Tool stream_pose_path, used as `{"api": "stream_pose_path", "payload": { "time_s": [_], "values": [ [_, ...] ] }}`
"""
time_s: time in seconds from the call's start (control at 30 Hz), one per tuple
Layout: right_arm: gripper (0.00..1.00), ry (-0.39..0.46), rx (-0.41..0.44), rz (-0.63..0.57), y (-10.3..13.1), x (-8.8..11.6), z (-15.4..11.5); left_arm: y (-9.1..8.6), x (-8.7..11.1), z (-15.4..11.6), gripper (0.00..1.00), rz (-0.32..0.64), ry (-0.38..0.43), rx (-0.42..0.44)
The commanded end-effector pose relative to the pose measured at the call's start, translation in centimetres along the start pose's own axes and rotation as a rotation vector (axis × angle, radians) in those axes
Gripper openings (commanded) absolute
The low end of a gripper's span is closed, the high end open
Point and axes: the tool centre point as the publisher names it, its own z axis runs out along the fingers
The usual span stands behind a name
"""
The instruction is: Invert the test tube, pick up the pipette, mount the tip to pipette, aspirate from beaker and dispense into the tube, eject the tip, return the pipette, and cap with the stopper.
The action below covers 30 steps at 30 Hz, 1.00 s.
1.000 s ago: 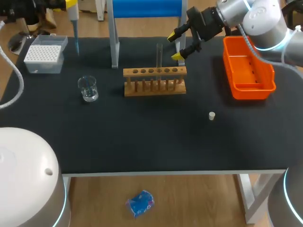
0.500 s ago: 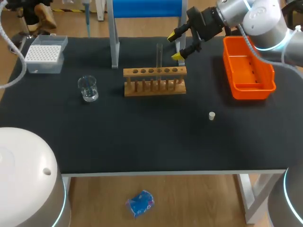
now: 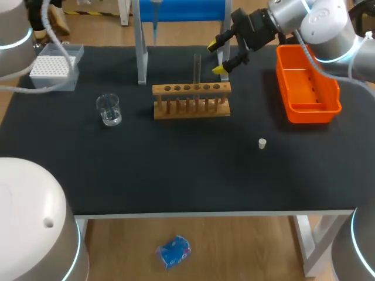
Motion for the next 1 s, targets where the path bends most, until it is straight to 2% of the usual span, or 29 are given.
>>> {"api": "stream_pose_path", "payload": {
  "time_s": [0.03,0.3,1.0],
  "values": [
    [1.0,0.004,0.003,0.0,0.0,-0.1,-0.1,0.4,-1.8,4.1,0.0,-0.01,0.051,0.001],
    [1.0,0.004,0.003,0.0,0.0,-0.1,-0.1,0.9,-2.7,8.0,0.0,-0.026,0.119,0.019],
    [1.0,0.004,0.003,0.0,0.0,-0.1,-0.1,0.9,-2.7,8.0,0.0,-0.026,0.119,0.019]
  ]
}}
